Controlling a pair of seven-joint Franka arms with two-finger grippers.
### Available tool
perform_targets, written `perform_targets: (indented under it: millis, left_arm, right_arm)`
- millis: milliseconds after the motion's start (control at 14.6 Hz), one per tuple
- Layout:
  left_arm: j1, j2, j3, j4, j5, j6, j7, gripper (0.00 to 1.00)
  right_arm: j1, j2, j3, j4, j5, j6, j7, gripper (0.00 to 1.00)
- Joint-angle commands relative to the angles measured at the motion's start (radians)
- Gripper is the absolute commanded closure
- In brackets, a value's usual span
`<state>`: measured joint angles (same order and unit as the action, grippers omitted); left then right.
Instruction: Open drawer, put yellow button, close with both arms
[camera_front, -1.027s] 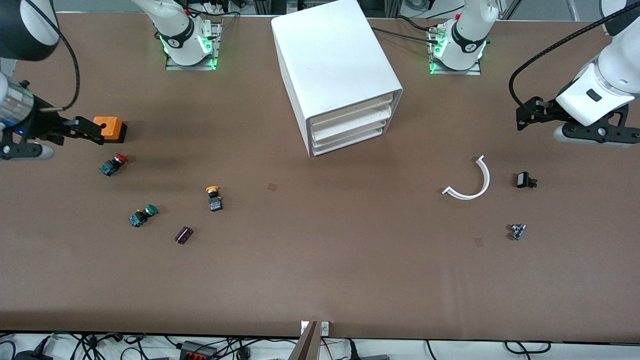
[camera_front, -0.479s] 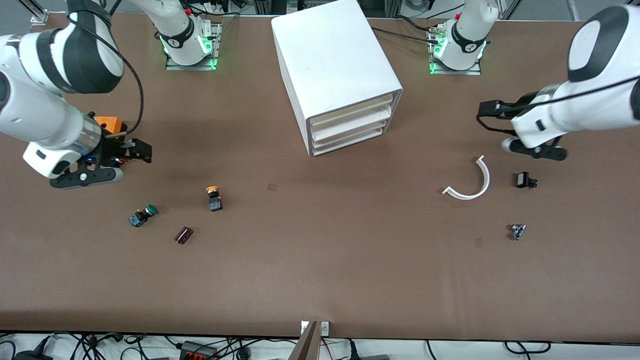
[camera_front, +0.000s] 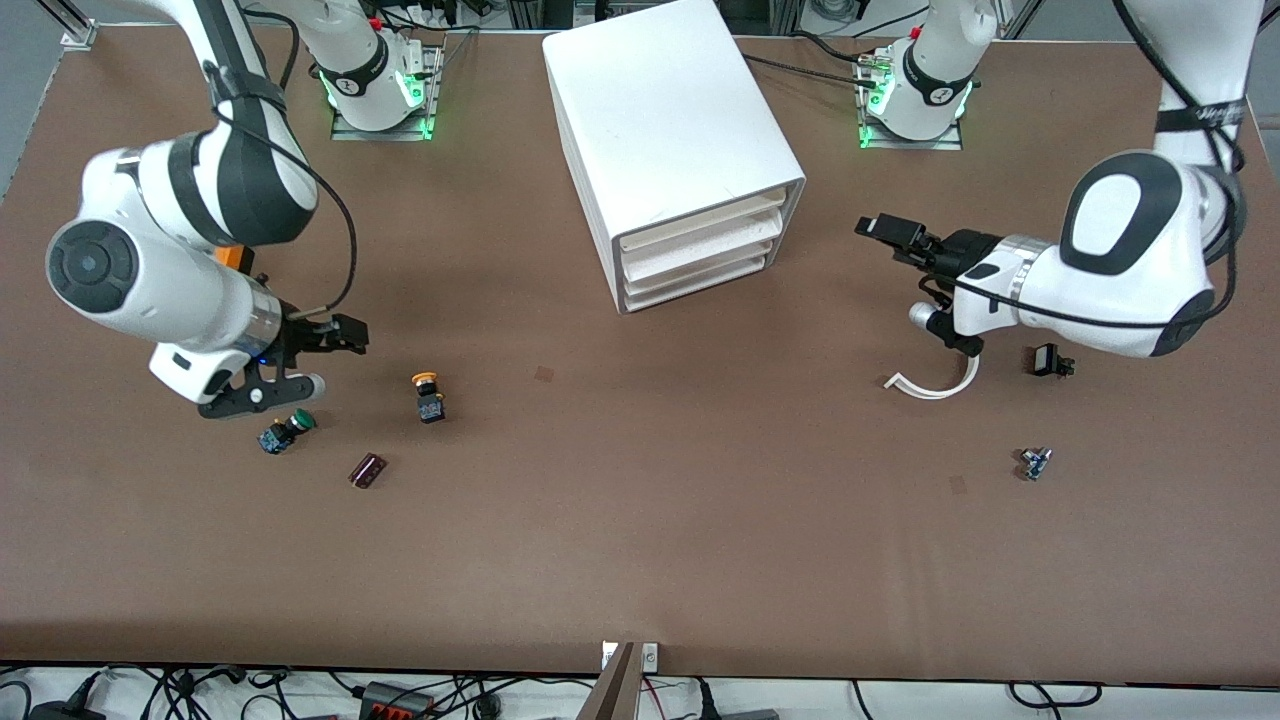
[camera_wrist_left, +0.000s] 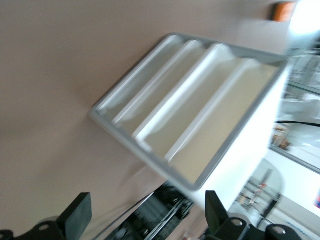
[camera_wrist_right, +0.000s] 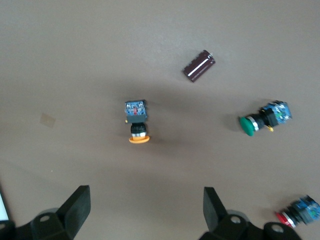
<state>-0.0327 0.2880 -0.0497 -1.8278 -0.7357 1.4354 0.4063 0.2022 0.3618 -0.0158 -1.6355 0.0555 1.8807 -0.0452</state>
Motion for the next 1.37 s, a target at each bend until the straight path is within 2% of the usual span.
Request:
perform_targets:
  millis: [0, 342, 685, 822, 959, 1164, 1301]
  left_arm:
    - [-0.006, -0.038, -0.001, -0.197, -0.204, 0.147, 0.211, 0.0]
    - [-0.013, -0.036, -0.065, -0.281, -0.381, 0.189, 0.307, 0.01]
    - [-0.018, -0.023, -0.081, -0.34, -0.441, 0.195, 0.442, 0.18]
    - [-0.021, 0.0, -0.11, -0.341, -0.449, 0.194, 0.509, 0.21]
    - [-0.021, 0.023, -0.114, -0.341, -0.449, 0.194, 0.534, 0.22]
    - [-0.021, 0.037, -0.116, -0.358, -0.453, 0.194, 0.589, 0.32]
    - [-0.024, 0.043, -0.116, -0.364, -0.47, 0.195, 0.594, 0.32]
  right_arm:
    - [0.0, 0.077, -0.001, 0.031, 0.021, 0.034, -0.021, 0.0]
    - [0.011, 0.16, -0.001, 0.031, 0.023, 0.115, -0.022, 0.0]
    - [0.048, 0.233, 0.007, 0.031, 0.024, 0.179, -0.021, 0.0]
    - [0.054, 0.255, 0.005, 0.031, 0.023, 0.209, -0.021, 0.0]
    - [0.056, 0.278, 0.005, 0.031, 0.023, 0.221, -0.018, 0.0]
    - [0.063, 0.316, 0.005, 0.031, 0.024, 0.23, -0.012, 0.0]
    - [0.066, 0.336, 0.007, 0.031, 0.024, 0.233, -0.012, 0.0]
